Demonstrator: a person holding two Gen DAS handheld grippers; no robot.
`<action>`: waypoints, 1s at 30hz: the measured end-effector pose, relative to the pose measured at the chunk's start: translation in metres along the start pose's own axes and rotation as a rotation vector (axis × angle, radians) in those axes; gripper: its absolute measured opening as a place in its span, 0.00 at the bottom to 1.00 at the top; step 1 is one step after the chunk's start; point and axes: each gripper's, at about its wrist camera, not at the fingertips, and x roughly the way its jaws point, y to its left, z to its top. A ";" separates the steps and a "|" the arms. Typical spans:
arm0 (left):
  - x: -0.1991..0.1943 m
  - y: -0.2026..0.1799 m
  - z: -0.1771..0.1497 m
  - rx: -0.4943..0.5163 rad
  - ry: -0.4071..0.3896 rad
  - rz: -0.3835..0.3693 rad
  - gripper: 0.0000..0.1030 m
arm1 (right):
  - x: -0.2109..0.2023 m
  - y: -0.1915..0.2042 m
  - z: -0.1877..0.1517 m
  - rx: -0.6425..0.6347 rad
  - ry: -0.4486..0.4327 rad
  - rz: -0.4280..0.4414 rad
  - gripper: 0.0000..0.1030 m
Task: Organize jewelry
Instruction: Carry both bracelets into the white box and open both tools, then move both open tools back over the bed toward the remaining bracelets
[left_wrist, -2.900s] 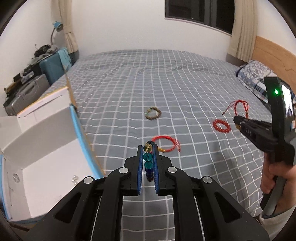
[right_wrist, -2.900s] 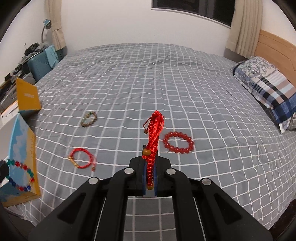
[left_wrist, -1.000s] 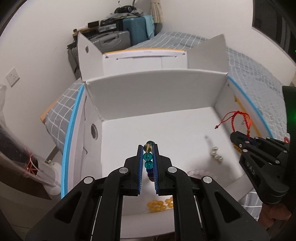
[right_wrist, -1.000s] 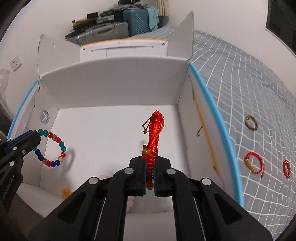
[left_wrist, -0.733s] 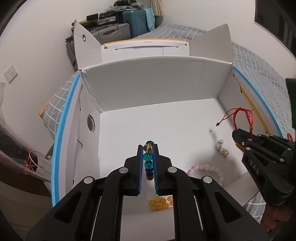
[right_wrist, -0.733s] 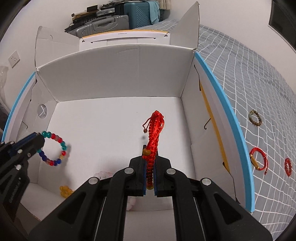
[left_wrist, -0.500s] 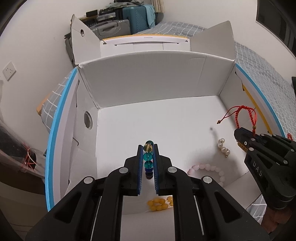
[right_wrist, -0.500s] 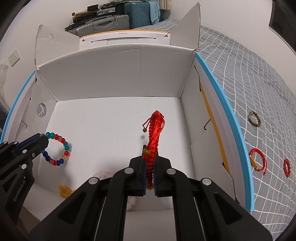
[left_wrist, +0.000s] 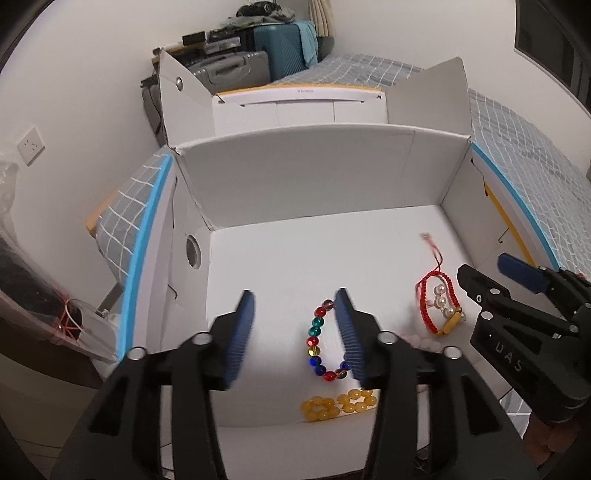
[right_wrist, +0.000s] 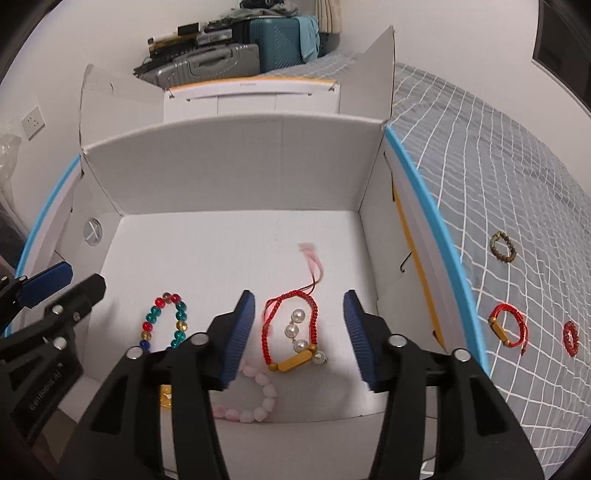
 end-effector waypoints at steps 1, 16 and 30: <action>-0.001 0.000 0.000 0.004 -0.008 0.000 0.58 | -0.003 0.000 0.001 0.002 -0.009 -0.002 0.58; -0.022 0.001 0.001 0.003 -0.080 0.023 0.93 | -0.038 -0.017 0.006 0.056 -0.119 -0.032 0.93; -0.033 -0.027 -0.001 0.036 -0.093 -0.007 0.94 | -0.063 -0.044 -0.001 0.076 -0.156 -0.075 0.93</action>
